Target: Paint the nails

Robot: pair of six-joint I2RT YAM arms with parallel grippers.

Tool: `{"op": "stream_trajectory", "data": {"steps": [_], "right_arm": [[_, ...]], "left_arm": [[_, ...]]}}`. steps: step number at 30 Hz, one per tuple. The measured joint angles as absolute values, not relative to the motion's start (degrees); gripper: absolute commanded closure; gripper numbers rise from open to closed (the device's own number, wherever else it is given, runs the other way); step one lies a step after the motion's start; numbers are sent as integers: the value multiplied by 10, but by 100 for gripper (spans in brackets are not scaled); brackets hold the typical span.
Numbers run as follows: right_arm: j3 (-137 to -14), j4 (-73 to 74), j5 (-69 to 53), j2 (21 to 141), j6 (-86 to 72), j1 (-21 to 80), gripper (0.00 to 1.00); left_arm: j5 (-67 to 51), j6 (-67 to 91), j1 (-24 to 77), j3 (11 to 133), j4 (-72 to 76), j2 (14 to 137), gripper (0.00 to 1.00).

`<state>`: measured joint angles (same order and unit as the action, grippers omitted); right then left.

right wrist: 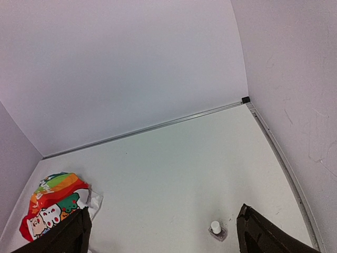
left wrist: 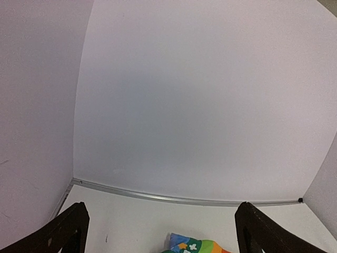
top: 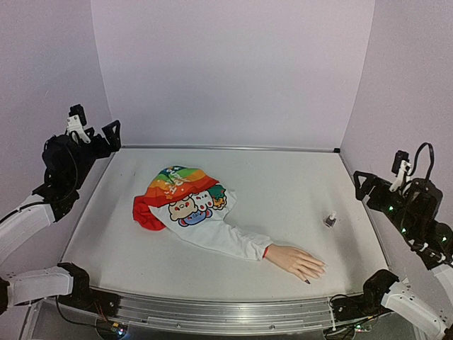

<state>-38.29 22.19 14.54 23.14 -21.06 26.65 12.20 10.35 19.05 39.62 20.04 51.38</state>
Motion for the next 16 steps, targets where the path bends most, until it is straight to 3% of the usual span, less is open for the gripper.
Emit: {"op": "stream_trajectory", "data": {"steps": [5, 16], "right_arm": [[-362, 209, 158, 229, -208, 267, 2], [-362, 192, 160, 220, -206, 267, 2]], "left_arm": [[96, 126, 138, 379, 244, 525, 0], [39, 112, 132, 341, 267, 445, 0]]}}
